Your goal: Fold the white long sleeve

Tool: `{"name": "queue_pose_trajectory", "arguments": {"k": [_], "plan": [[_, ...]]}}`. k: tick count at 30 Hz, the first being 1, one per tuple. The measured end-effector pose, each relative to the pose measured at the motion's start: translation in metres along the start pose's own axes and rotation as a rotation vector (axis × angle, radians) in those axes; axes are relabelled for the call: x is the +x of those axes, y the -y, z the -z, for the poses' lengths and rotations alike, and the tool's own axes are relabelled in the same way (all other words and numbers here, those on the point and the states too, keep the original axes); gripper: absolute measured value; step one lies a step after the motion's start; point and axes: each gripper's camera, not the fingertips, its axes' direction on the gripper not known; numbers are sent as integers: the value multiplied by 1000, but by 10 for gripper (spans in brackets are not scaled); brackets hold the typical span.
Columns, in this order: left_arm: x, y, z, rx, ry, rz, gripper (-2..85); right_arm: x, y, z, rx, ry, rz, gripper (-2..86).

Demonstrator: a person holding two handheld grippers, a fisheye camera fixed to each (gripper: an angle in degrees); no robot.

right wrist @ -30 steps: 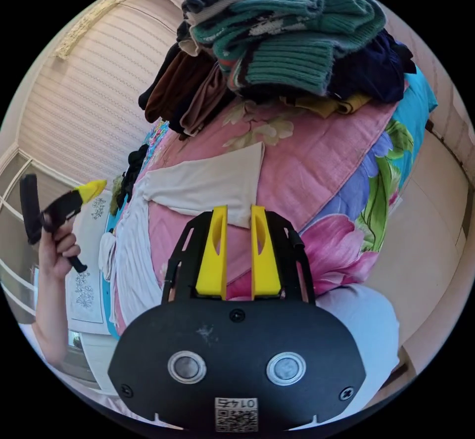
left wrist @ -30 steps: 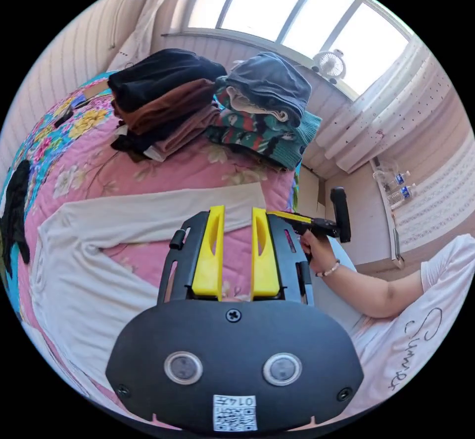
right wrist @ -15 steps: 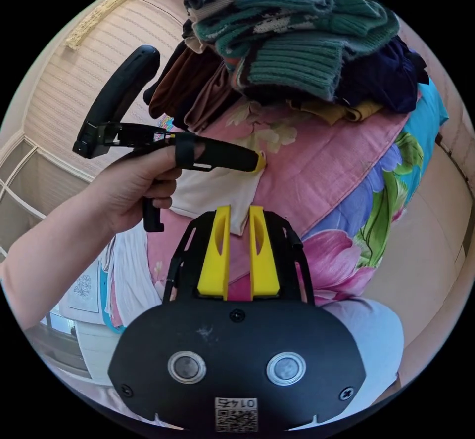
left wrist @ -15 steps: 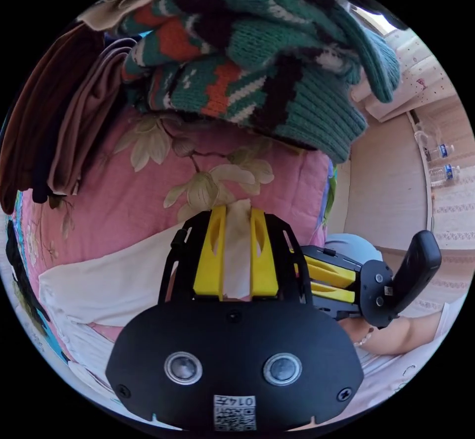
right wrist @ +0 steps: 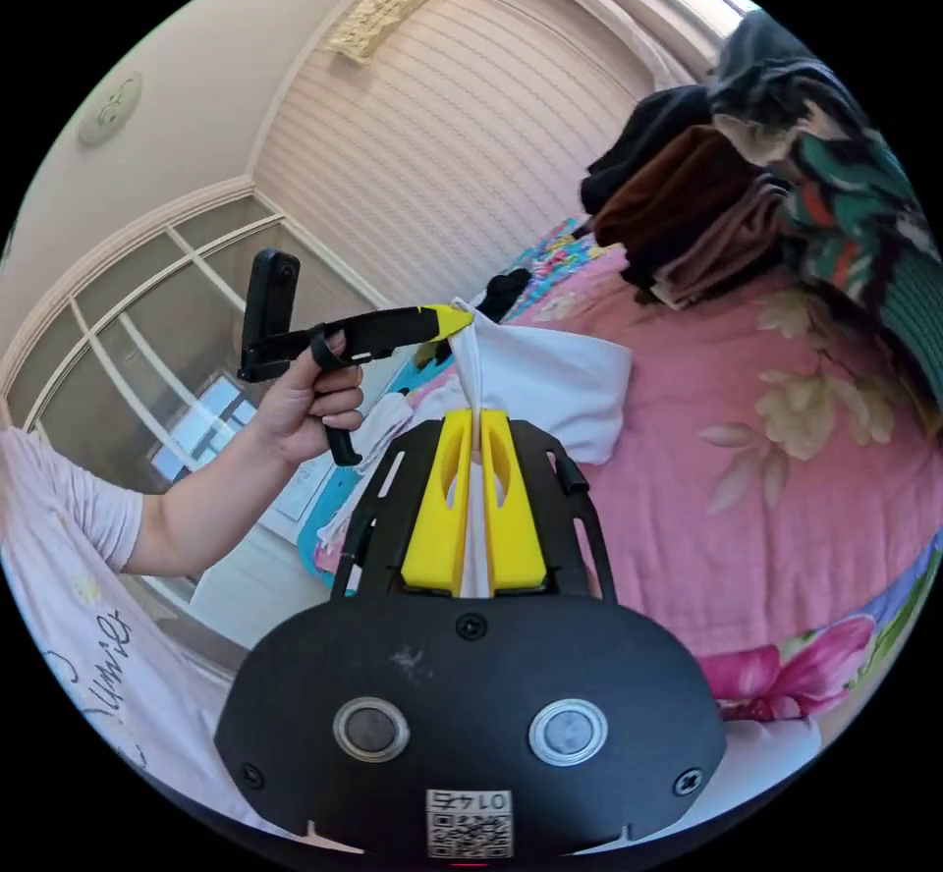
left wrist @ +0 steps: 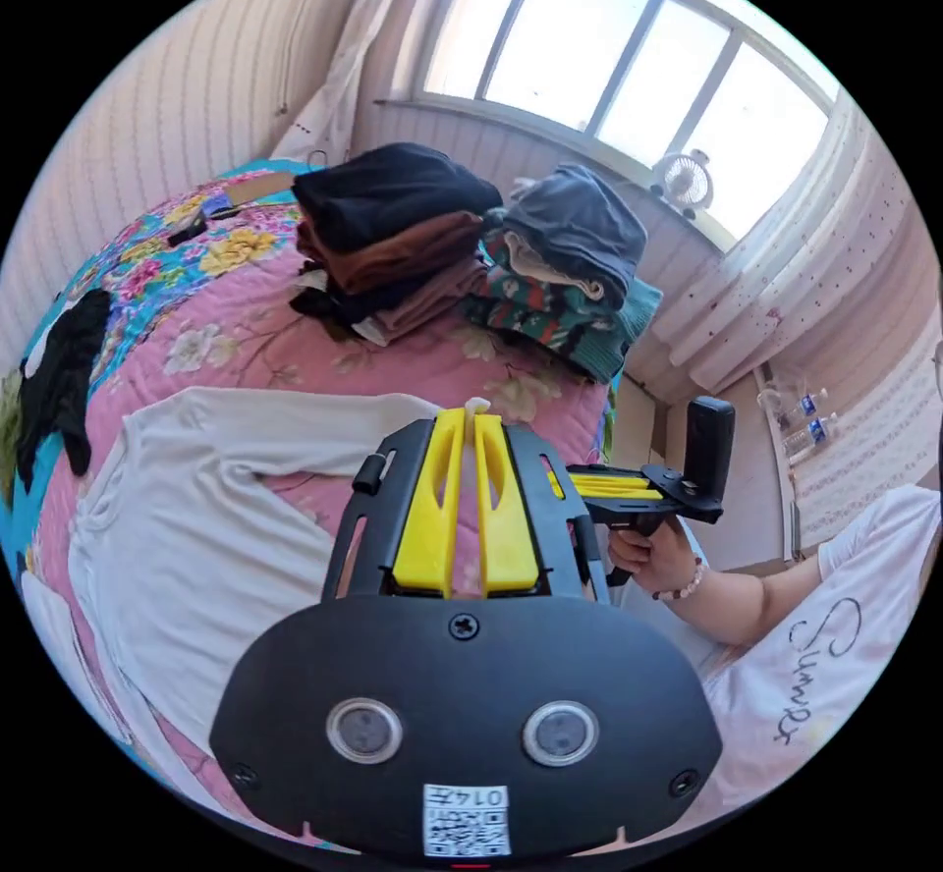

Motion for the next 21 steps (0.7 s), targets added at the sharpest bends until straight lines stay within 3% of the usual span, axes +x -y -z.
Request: {"name": "queue_pose_trajectory", "arguments": {"k": [5, 8, 14, 21], "plan": [[-47, -139, 127, 173, 166, 213, -7, -91, 10, -86, -223, 213, 242, 7], [-69, -215, 152, 194, 202, 352, -8, -128, -2, -138, -397, 262, 328, 7], [-115, -320, 142, 202, 195, 598, -6, -175, -44, -224, -726, 190, 492, 10], [-162, -380, 123, 158, 114, 760, 22, -195, -73, -284, -958, 102, 578, 32]]}}
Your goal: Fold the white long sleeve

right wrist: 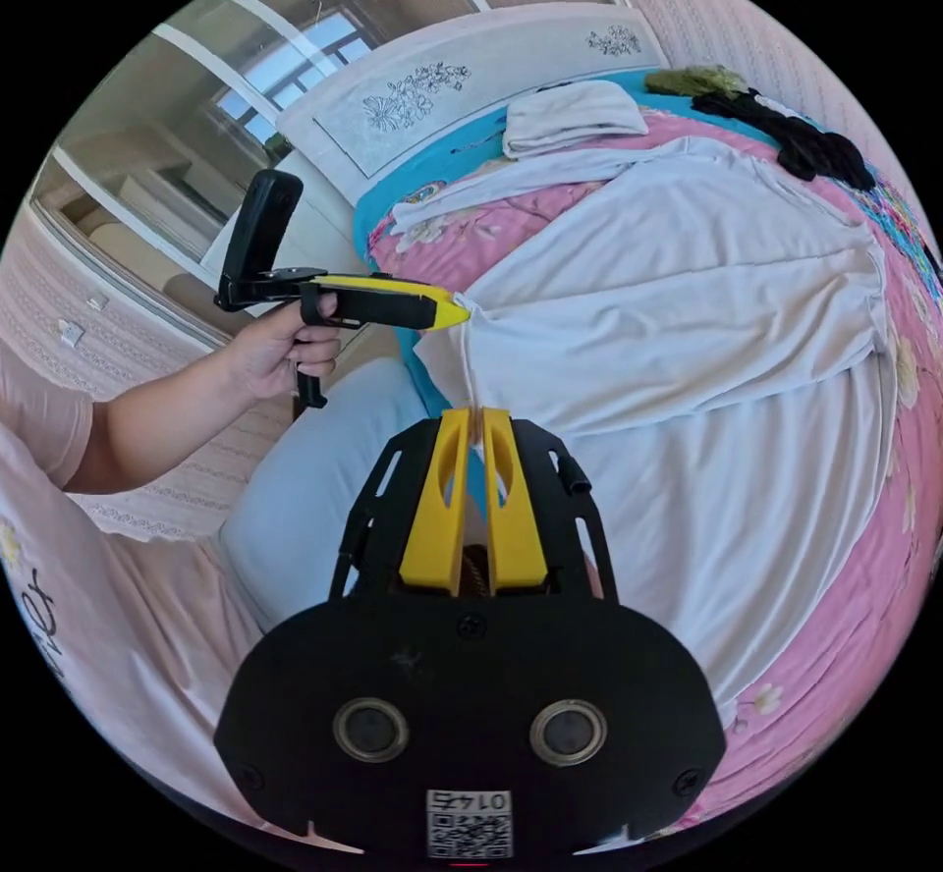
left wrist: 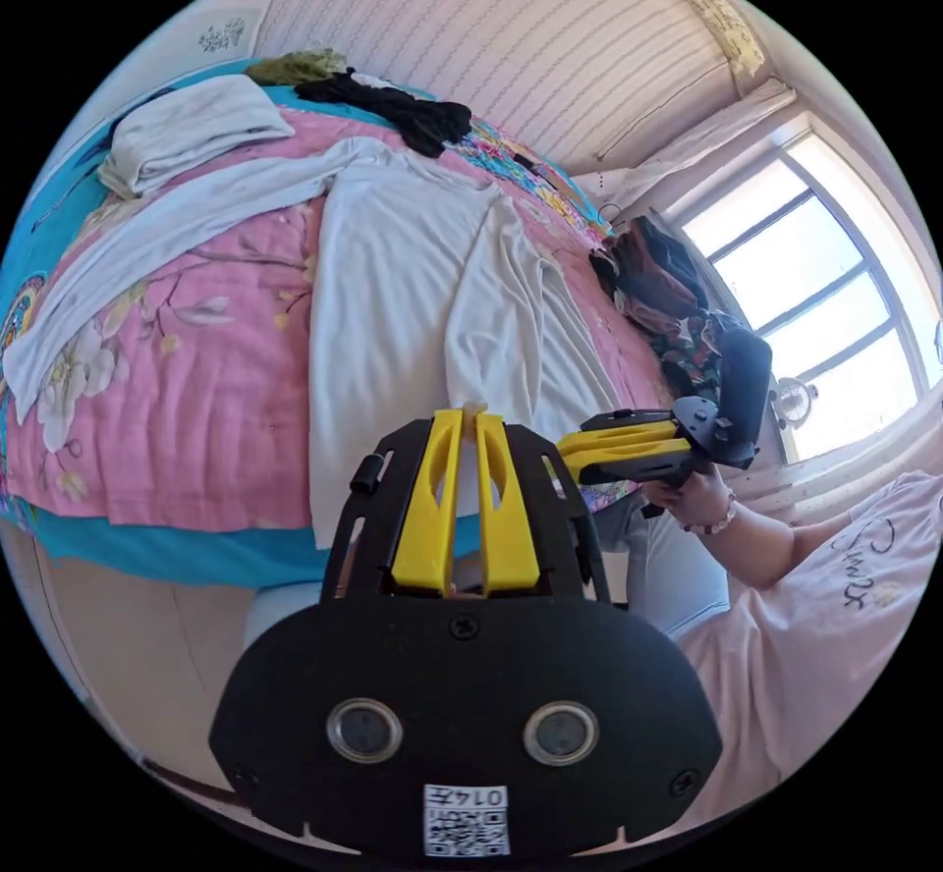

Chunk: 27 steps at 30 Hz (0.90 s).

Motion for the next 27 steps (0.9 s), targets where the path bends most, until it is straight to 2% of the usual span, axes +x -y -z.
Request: {"name": "queue_pose_trajectory", "arguments": {"k": [6, 10, 15, 17, 22, 27], "plan": [[-47, 16, 40, 0, 148, 20, 49, 23, 5, 17, -19, -75, 3, 59], [-46, 96, 43, 23, 157, -143, 44, 88, 24, 63, 102, -269, -144, 64], [-28, 223, -28, 38, 11, -249, 50, 160, 64, 96, 213, -396, -302, 83], [-10, 280, -75, -6, 29, -298, 56, 183, 84, 100, 244, -438, -341, 89], [-2, 364, -155, -35, -82, -235, 67, 219, 113, 93, 252, -397, -384, 95], [-5, 407, -207, -83, 73, -260, 77, 246, 127, 77, 188, -358, -379, 76]]}}
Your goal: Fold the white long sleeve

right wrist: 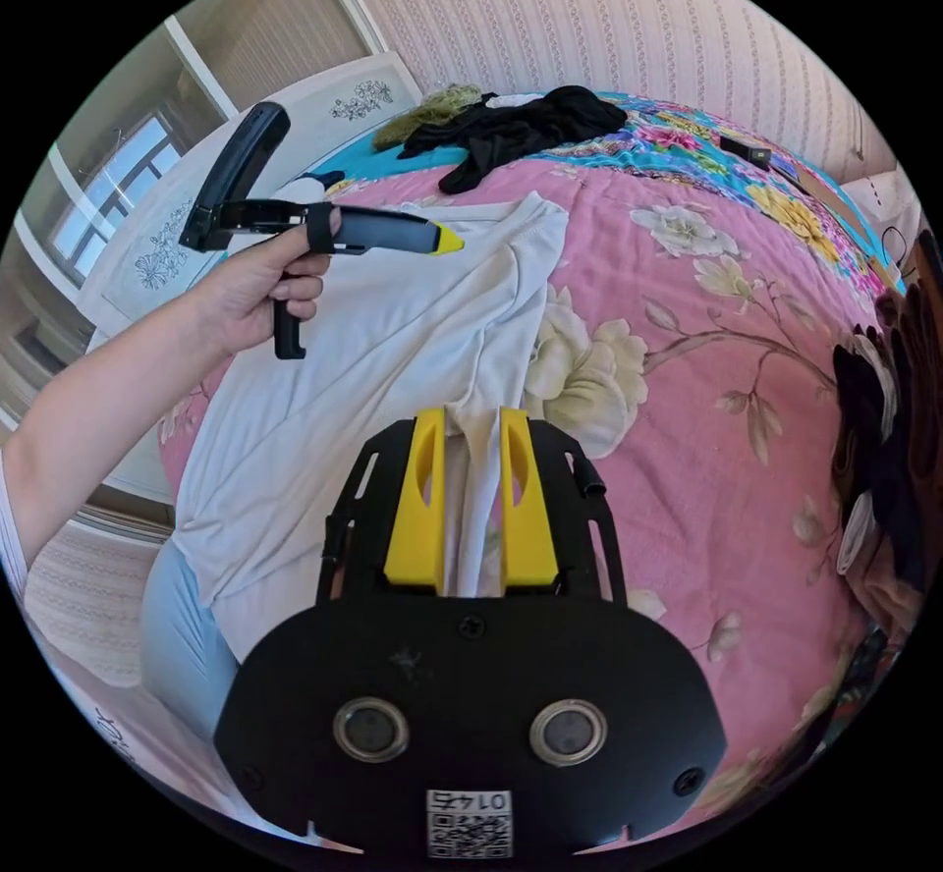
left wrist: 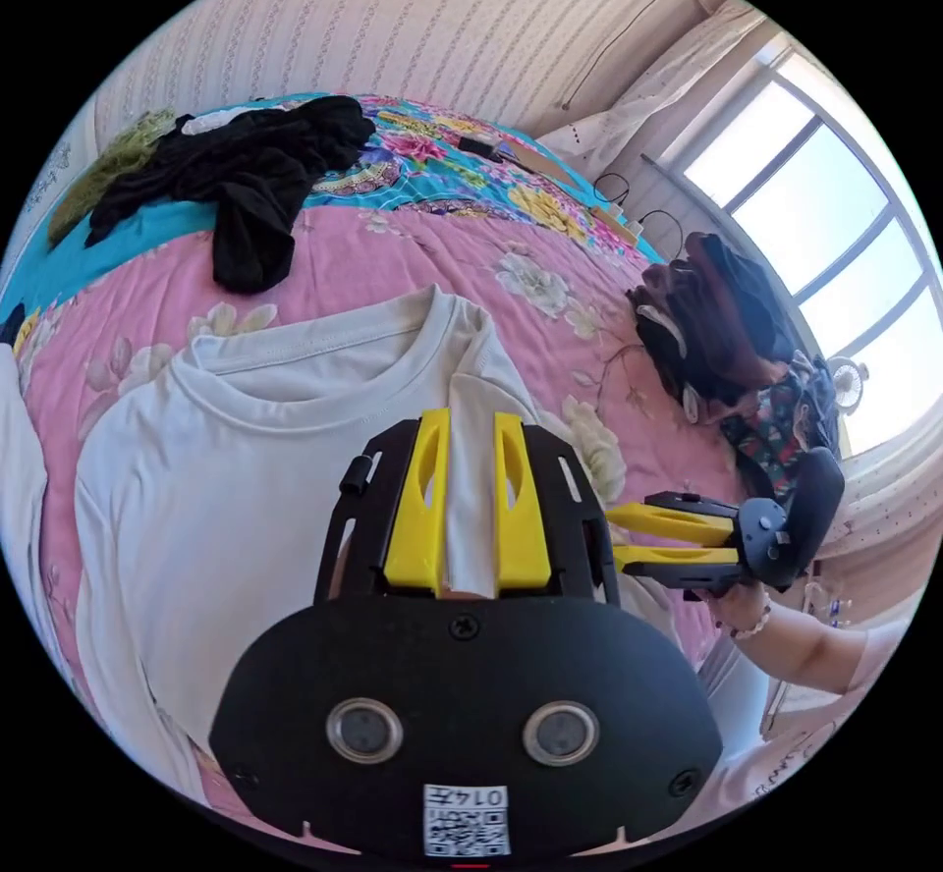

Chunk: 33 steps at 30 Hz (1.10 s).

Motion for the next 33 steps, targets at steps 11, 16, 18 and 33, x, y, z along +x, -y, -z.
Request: {"name": "queue_pose_trajectory", "arguments": {"k": [11, 16, 18, 33], "plan": [[-42, 37, -45, -53, -190, 71, 13, 39, -2, 7, 109, 211, -84, 19], [-46, 47, -43, 25, -335, 79, -1, 42, 1, 6, 164, 199, -106, 16], [-43, 52, -50, 2, -309, 60, 1, 44, 3, 4, 175, 200, -128, 15], [-79, -49, 66, 71, -67, -84, 93, 22, 19, -36, 145, 173, -301, 12]]}}
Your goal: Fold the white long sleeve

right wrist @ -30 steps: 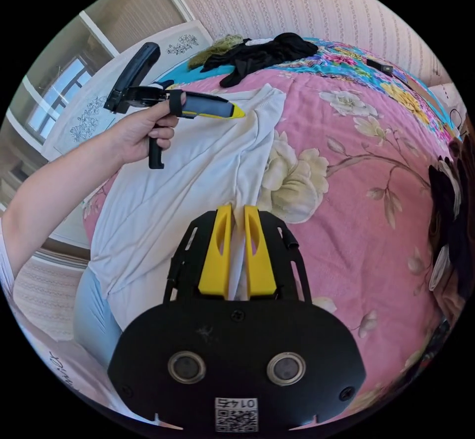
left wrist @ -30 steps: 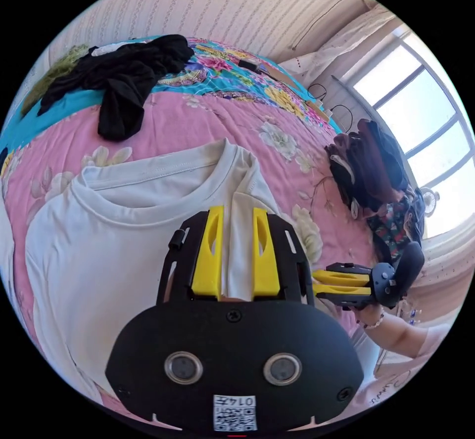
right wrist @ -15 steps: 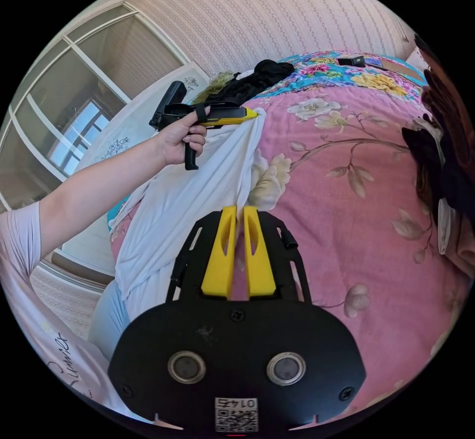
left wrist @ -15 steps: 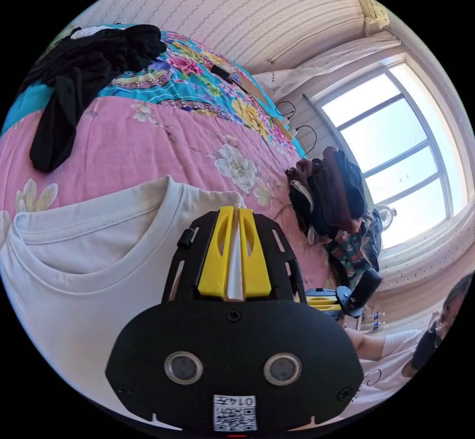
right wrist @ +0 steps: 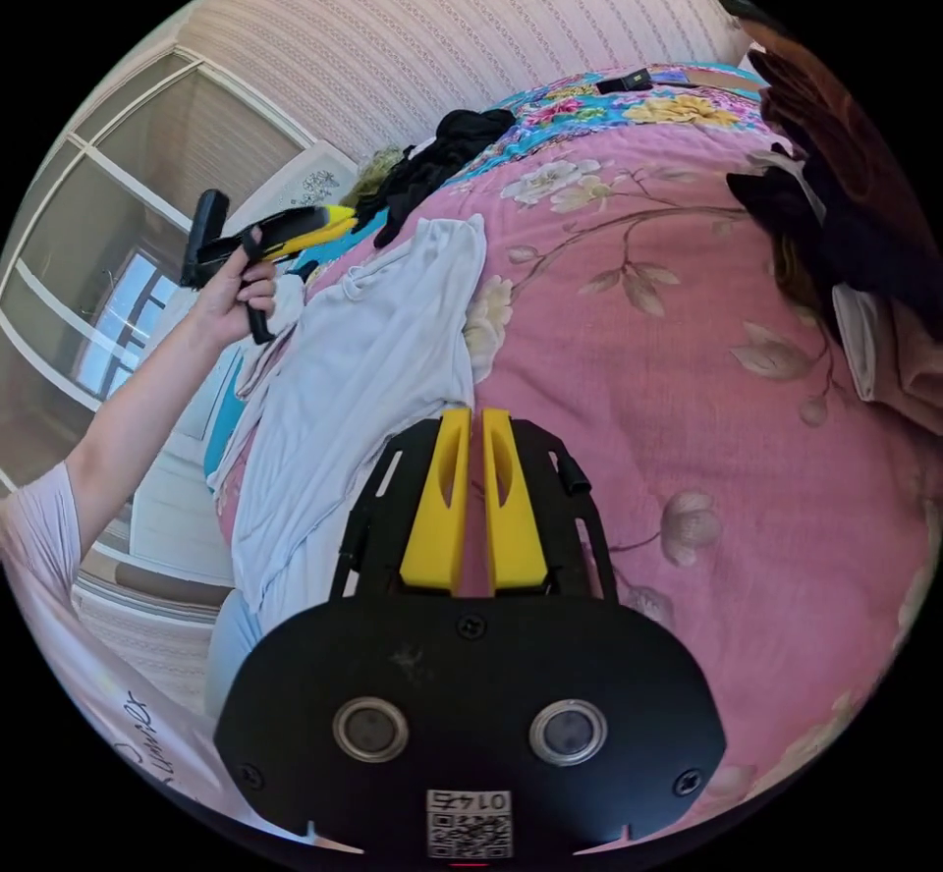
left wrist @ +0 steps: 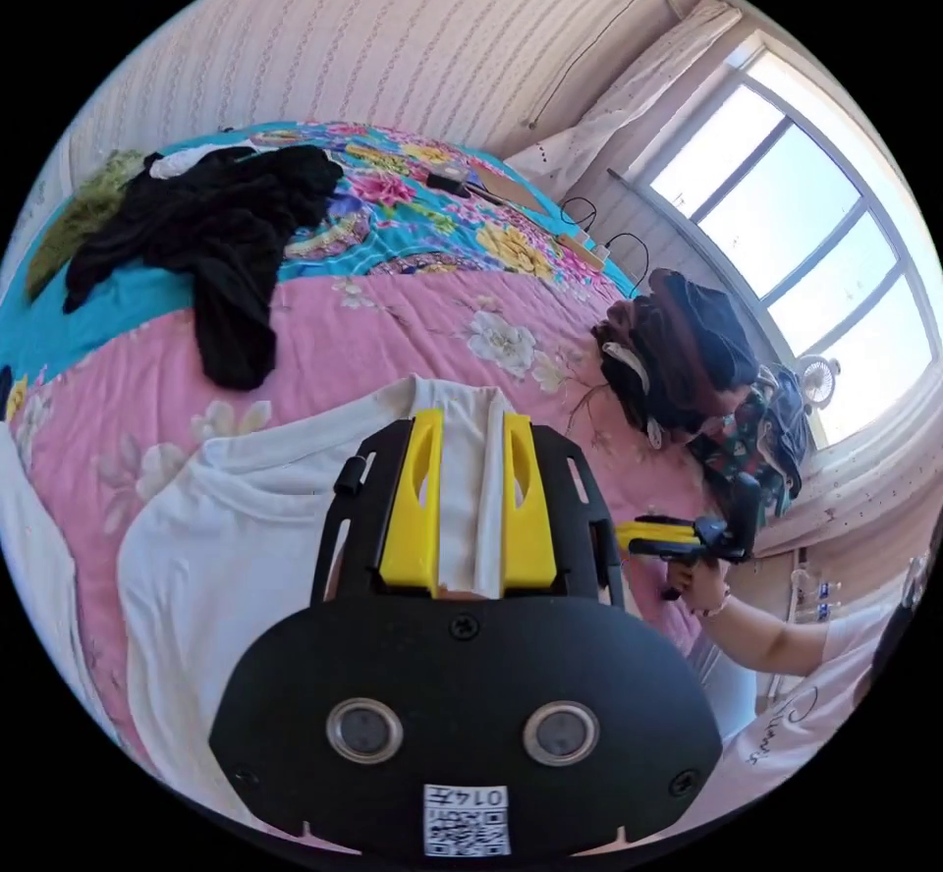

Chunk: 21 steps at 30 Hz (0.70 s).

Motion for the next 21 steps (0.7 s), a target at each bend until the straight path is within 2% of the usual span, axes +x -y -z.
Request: {"name": "queue_pose_trajectory", "arguments": {"k": [3, 6, 8, 9, 10, 11, 14, 17, 21], "plan": [[-9, -97, 74, 32, 86, -12, 90, -23, -12, 0, -7, 10, 15, 12], [-19, -226, 139, 44, 207, 83, 87, -65, -26, -10, -58, 34, 97, 13], [-30, -335, 183, 74, 342, 247, 82, -112, -31, -32, -114, 71, 203, 14], [-34, -363, 192, 90, 368, 294, 80, -126, -31, -39, -137, 80, 239, 14], [-45, -419, 209, 128, 396, 427, 77, -157, -30, -58, -189, 94, 314, 15], [-58, -470, 224, 165, 372, 580, 74, -191, -28, -79, -244, 106, 380, 16], [-76, -568, 260, 327, 340, 797, 75, -289, -23, -131, -340, 193, 555, 20], [-85, -625, 288, 472, 408, 867, 77, -396, -25, -184, -409, 239, 755, 29], [-110, -665, 299, 587, 337, 907, 86, -513, -36, -251, -512, 261, 910, 53]]}}
